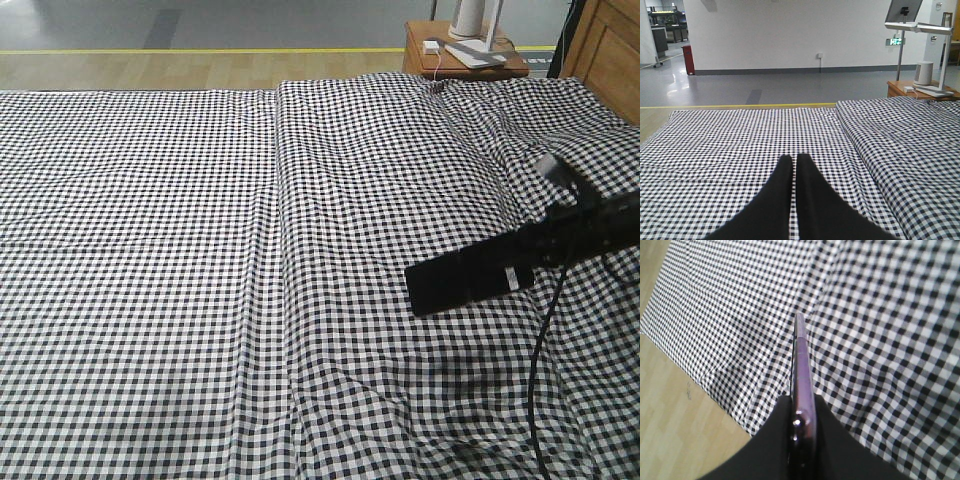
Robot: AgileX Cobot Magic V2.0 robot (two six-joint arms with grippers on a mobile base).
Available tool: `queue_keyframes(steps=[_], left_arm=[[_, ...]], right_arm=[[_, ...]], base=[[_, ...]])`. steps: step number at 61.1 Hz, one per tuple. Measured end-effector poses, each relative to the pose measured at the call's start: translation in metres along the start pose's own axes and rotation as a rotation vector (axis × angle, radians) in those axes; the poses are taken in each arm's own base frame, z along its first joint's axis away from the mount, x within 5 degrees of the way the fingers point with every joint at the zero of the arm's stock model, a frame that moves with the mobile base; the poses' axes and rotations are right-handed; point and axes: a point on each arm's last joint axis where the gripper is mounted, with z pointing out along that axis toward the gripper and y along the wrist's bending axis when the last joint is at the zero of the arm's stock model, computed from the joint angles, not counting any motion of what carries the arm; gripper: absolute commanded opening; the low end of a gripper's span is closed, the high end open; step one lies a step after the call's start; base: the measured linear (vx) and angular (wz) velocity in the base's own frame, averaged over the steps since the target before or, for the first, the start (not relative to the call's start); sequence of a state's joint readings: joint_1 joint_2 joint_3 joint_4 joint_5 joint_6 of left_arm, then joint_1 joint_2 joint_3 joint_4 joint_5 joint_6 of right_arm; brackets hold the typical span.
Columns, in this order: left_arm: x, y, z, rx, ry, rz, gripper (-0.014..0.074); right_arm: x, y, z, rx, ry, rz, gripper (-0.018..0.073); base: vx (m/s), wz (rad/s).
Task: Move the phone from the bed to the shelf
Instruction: 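Raise the held phone and pull it toward the robot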
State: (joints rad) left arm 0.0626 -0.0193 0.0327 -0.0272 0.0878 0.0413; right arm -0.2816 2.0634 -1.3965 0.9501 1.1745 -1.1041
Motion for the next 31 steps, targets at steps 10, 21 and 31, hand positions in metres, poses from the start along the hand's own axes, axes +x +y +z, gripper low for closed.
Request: queue_keyframes(steps=[10,21,31], left_arm=[[0.000,0.000,0.000,0.000,0.000,0.000,0.0001],[0.000,0.000,0.000,0.000,0.000,0.000,0.0001],[0.000,0.000,0.000,0.000,0.000,0.000,0.0001]], right_arm=[[-0.010,0.037,-0.030,0.033,-0.058,-0.057,-0.0003],[0.010,0.073,-0.041,-0.010,-0.120,-0.102,-0.0003],[0.027,0.100,-0.048,-0.032,-0.165,-0.147,-0.0003]], base=[[0.00,0.00],[0.00,0.00],[0.00,0.00]])
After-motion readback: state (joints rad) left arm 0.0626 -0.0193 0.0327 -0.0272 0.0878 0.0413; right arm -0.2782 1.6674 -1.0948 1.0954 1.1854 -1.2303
